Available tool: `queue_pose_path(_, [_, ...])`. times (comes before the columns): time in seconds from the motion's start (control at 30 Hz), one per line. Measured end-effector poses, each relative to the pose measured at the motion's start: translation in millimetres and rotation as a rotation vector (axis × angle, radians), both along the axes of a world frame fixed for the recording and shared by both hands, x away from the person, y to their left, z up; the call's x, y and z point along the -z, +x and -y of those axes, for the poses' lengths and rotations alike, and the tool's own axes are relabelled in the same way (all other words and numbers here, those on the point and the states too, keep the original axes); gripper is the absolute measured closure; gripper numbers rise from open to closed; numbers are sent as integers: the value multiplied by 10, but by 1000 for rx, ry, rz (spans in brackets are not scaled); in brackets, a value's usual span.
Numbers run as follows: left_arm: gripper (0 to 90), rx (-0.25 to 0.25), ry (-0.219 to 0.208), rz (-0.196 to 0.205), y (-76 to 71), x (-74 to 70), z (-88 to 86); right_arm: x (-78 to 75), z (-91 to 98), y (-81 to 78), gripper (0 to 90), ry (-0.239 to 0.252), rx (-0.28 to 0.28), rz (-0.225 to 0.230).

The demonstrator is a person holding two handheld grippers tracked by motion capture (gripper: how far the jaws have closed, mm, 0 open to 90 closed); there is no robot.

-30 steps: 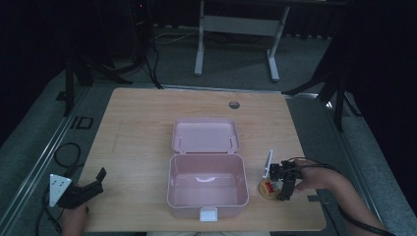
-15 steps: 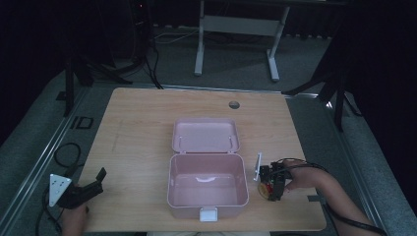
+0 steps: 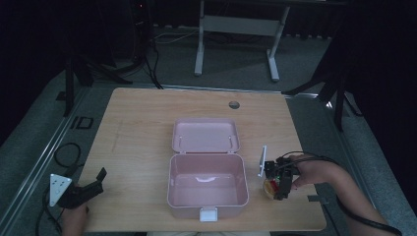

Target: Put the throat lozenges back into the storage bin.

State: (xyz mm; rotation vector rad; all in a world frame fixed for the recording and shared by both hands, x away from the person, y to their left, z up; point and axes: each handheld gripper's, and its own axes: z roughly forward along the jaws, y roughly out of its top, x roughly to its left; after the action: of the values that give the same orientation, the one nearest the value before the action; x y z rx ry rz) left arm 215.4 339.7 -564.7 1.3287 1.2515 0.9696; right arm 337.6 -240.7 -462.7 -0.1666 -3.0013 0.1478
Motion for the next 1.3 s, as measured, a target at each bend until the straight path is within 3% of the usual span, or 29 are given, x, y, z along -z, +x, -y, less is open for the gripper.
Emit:
queue_pose_path(0.27, [4, 3, -1, 1, -1, 0, -4, -430, -68, -32, 198, 2, -15, 26])
queue_pose_path(0.43, [4, 2, -1, 0, 0, 0, -3, -738, -119, -59, 198, 36, -15, 67])
queue_pose_path(0.53, [4, 3, 0, 0, 0, 0, -1, -844, -163, -84, 198, 49, -17, 79])
queue_pose_path(0.97, [3, 7, -6, 0, 2, 0, -8, -937, -592, -139, 199, 111, -69, 89])
queue_pose_path(1.3, [4, 9, -7, 0, 1, 0, -10, -959, -1003, -208, 199, 109, -137, 77])
